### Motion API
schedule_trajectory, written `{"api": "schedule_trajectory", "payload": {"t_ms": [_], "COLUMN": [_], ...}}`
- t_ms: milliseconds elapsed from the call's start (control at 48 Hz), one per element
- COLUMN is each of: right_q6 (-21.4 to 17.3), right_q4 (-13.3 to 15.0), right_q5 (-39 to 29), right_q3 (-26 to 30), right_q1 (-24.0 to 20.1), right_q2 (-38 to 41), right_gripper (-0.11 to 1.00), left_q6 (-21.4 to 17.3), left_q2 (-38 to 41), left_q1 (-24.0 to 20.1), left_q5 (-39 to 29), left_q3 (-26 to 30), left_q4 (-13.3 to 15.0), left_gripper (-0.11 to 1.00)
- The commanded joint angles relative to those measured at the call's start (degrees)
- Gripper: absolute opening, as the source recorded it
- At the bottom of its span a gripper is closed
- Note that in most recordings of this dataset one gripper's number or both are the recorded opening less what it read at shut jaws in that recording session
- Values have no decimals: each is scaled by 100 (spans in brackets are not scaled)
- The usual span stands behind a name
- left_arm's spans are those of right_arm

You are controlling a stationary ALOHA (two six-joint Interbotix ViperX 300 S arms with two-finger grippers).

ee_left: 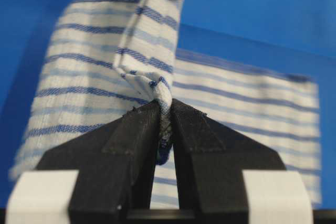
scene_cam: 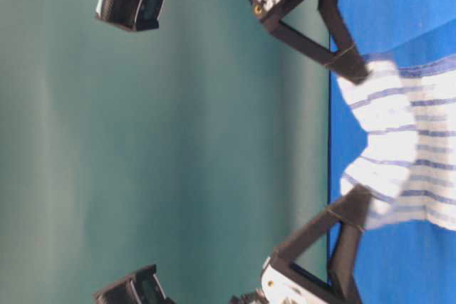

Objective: Fold the blue towel.
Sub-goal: 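Fold the top end down onto the bottom half with both grippers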

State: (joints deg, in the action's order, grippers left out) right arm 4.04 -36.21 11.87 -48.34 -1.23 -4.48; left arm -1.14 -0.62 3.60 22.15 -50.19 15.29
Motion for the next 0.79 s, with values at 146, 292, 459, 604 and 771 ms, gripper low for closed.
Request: {"api": "schedule_trajectory", "payload": {"t_ms": [146, 292, 459, 604, 771], "right_q6": [0, 0, 0, 0, 9], "right_q4": [-220, -378, -536, -650, -668], "right_q5": [211, 299, 360, 404, 404], "right_q3": [26, 44, 105, 167, 220], "right_q1": [-562, -800, -1011, -1169, -1239], "right_q2": [-97, 35, 246, 422, 466], "right_gripper": [10, 10, 10, 10, 10], "left_q6": [123, 132, 132, 132, 141], "left_q2": [-88, -79, -44, 176, 413], "left_q1": [571, 853, 1072, 1230, 1266], "left_q5": [105, 185, 264, 352, 360], "left_q3": [9, -18, -35, 26, 97], "left_q4": [0, 0, 9, 9, 9], "left_gripper": [5, 5, 5, 5, 5]}}
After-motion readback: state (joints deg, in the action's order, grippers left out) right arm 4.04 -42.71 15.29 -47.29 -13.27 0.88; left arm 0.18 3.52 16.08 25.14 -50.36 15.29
